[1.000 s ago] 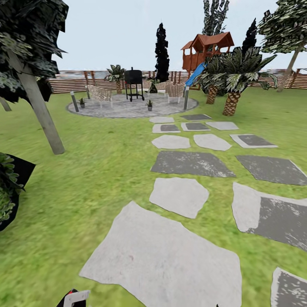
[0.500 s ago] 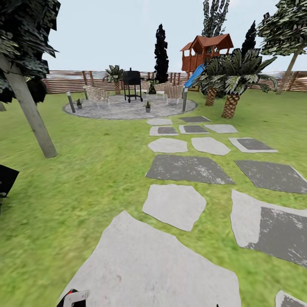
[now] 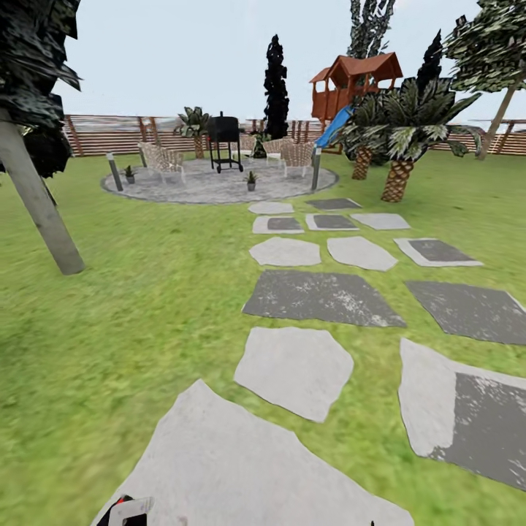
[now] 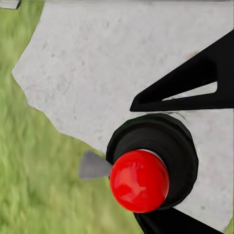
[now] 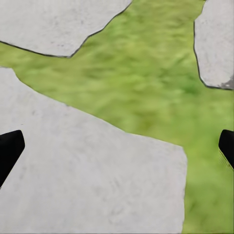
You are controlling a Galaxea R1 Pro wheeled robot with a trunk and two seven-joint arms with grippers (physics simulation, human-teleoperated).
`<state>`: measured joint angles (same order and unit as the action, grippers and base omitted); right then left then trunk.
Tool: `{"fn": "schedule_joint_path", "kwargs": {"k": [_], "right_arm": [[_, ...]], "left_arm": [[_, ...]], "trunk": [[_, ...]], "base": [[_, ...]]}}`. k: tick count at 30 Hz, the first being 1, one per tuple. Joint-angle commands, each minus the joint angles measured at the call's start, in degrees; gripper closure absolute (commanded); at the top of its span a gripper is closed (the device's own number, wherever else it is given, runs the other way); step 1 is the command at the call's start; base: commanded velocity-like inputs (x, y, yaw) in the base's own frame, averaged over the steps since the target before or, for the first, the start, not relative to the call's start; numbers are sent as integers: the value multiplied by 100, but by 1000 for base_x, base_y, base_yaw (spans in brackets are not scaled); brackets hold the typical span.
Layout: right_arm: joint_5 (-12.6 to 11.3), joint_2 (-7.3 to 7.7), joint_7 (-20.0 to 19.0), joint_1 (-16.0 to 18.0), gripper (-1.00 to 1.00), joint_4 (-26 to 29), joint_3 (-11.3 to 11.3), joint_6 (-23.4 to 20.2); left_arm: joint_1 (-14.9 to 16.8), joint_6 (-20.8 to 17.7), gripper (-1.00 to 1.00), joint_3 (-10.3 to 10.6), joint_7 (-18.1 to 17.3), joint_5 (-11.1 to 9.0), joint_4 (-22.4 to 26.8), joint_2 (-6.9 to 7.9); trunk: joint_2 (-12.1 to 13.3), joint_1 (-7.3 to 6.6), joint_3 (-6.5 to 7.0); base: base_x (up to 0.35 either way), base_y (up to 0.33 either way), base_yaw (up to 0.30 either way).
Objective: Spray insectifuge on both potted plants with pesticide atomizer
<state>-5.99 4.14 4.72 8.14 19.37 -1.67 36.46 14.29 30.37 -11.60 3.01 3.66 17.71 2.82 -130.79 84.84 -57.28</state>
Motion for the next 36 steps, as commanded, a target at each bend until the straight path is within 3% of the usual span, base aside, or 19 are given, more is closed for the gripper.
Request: {"fn": "schedule_joint_path", "kwargs": {"k": [1,36], "right_arm": [[-52,2,-6,3,-100,-3,-20,19],[-50,7,-6,3,-100,-3,-27,19]], "left_arm": [[4,20,100,-9,31,39,-4,-1],[4,18,100,-9,32,44,-13,-1]], "trunk": [[-2,2,-5],[-2,2,-5]], "base": [[332,-99,0],[337,-15,0]]}}
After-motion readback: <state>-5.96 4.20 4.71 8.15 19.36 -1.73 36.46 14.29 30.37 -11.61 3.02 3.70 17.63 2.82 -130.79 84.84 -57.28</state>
